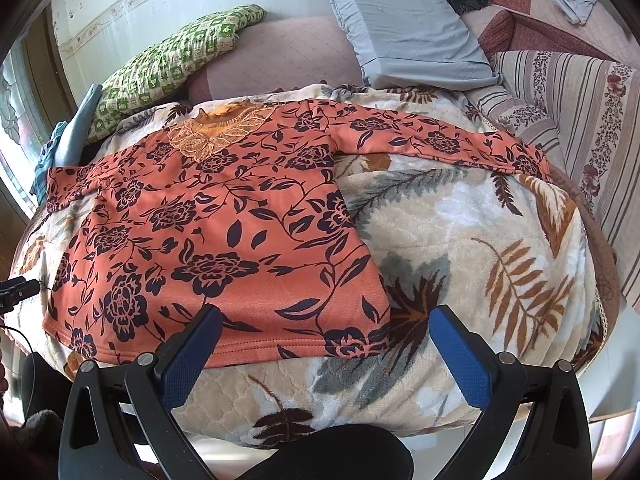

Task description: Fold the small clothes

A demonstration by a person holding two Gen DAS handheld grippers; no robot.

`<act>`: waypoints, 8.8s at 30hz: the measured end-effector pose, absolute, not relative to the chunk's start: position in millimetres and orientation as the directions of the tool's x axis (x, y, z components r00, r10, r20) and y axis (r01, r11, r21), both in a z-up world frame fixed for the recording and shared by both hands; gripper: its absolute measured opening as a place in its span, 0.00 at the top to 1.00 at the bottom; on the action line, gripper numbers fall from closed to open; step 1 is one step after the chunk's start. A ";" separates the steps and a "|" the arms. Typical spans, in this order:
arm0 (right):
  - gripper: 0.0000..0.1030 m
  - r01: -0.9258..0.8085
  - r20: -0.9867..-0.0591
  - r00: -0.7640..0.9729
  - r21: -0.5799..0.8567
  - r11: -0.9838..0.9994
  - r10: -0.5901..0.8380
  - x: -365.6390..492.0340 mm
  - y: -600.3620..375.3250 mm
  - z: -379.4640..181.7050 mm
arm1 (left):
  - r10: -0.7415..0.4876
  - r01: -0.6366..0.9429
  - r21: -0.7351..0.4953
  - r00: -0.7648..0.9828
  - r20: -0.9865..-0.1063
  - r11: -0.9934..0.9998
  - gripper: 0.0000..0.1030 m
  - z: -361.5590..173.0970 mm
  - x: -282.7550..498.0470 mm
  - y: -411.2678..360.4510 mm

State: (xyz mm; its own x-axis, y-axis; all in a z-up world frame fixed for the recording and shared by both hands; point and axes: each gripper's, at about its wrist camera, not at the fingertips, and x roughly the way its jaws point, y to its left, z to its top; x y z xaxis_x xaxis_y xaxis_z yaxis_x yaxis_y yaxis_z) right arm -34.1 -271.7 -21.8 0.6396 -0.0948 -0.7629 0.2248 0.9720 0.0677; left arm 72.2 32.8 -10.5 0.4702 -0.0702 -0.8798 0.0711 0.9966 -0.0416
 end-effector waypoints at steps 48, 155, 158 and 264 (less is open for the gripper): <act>0.92 0.242 -0.815 0.520 0.428 0.871 0.256 -19.7 -335.4 -106.8 | -0.181 -0.095 -0.201 0.184 -0.966 0.975 0.83 -87.5 118.7 101.3; 0.97 0.435 -0.592 0.742 0.783 0.445 0.315 242.2 -394.2 -137.7 | -0.141 -0.247 -0.217 0.293 -0.946 0.944 0.69 -134.4 437.8 1.2; 0.85 0.380 -0.598 0.746 0.744 0.550 0.292 242.9 -371.8 -107.4 | -0.158 -0.232 -0.233 0.299 -0.941 0.944 0.69 -121.4 427.7 11.7; 0.62 -0.571 -0.734 0.520 0.081 0.817 0.437 328.1 115.6 -2.5 | -0.402 -0.638 -0.713 0.595 -0.696 0.291 0.51 -102.0 347.7 325.7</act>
State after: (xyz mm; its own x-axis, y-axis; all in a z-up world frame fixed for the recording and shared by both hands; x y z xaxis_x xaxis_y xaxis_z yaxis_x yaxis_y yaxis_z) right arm 328.1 115.6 -2.5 0.5204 0.4368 -0.7338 -0.5710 0.8169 0.0813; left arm 347.7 325.7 -102.0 0.5951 -0.4020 -0.6959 -0.6377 0.2907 -0.7133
